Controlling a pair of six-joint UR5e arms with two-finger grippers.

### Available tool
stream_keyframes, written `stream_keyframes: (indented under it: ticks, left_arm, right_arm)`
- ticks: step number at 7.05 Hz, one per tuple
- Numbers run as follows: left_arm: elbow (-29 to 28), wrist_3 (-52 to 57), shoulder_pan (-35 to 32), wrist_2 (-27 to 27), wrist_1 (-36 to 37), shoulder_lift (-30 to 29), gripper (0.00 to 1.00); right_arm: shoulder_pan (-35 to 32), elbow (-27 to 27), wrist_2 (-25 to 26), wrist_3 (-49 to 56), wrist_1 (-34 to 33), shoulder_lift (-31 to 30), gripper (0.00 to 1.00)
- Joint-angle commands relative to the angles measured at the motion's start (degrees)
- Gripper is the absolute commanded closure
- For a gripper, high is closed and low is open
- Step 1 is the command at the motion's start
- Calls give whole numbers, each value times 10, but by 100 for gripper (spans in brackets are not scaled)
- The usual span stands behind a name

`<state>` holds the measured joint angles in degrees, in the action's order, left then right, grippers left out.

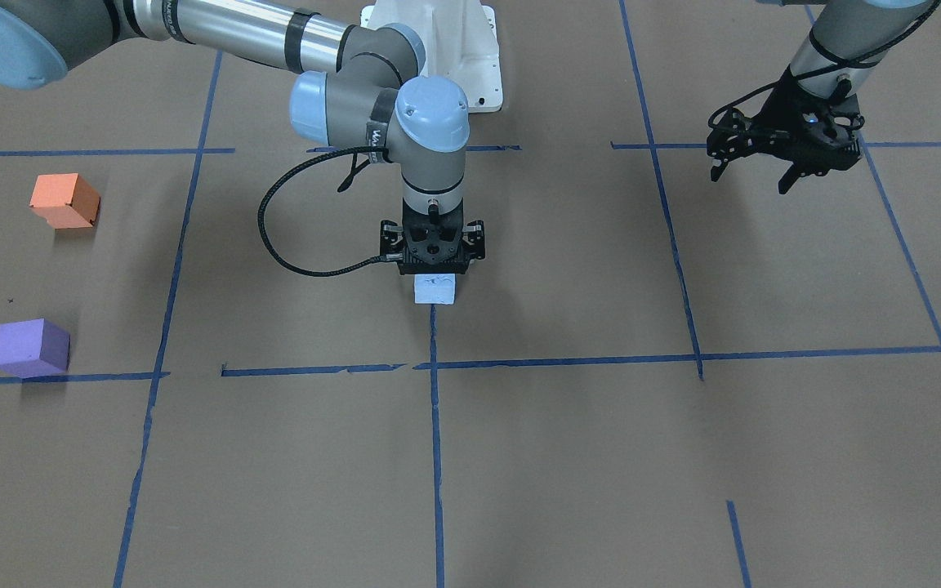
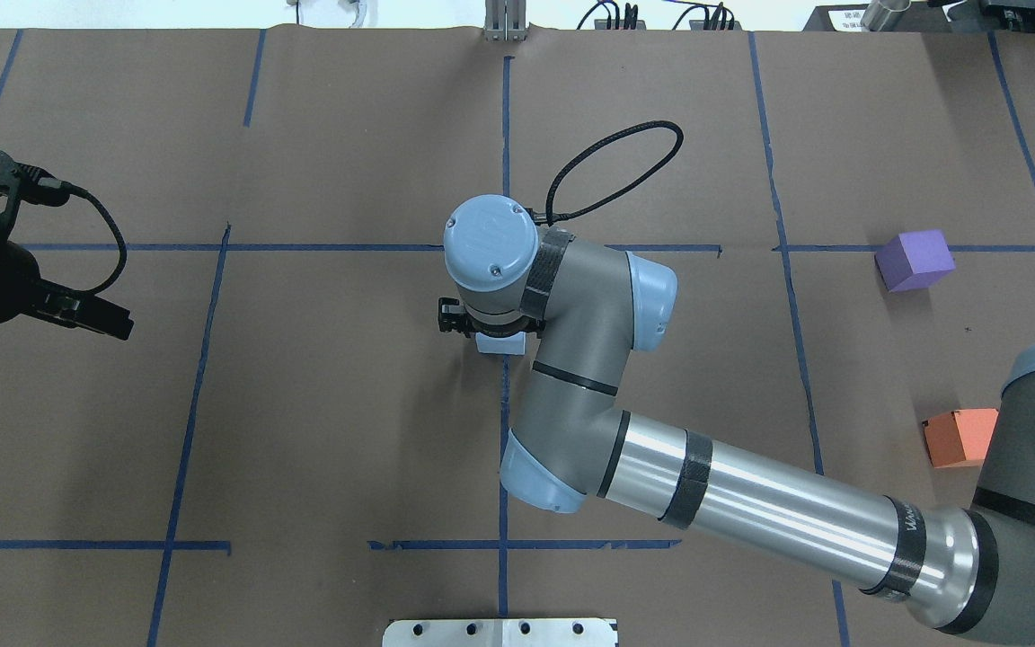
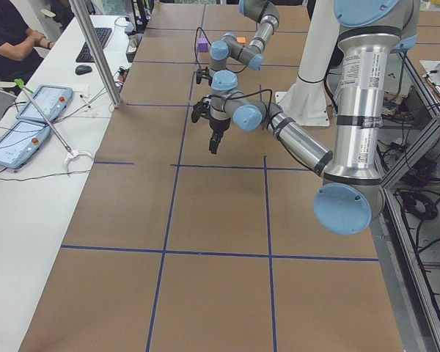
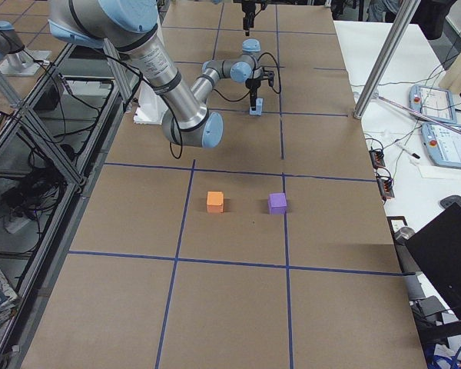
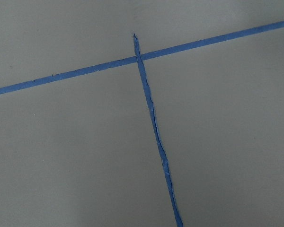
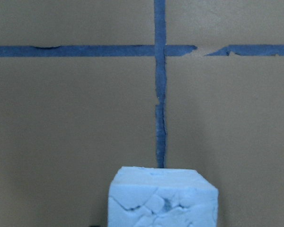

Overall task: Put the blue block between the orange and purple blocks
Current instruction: 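Lower the right gripper onto the light blue cube and grasp it, then lift and carry the light blue cube with the right gripper toward the purple cube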

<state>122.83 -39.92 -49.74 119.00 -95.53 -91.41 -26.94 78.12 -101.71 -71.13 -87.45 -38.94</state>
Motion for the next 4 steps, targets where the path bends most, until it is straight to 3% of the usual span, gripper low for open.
stream_keyframes:
  ticks: [1,4]
  left_arm:
    - [3,-1,0,0,0,0,0]
    - [7,-1,0,0,0,3,0]
  right_arm:
    - [0,-2,11,19,0,0,10]
    - [0,-19,16,20,34,2,10]
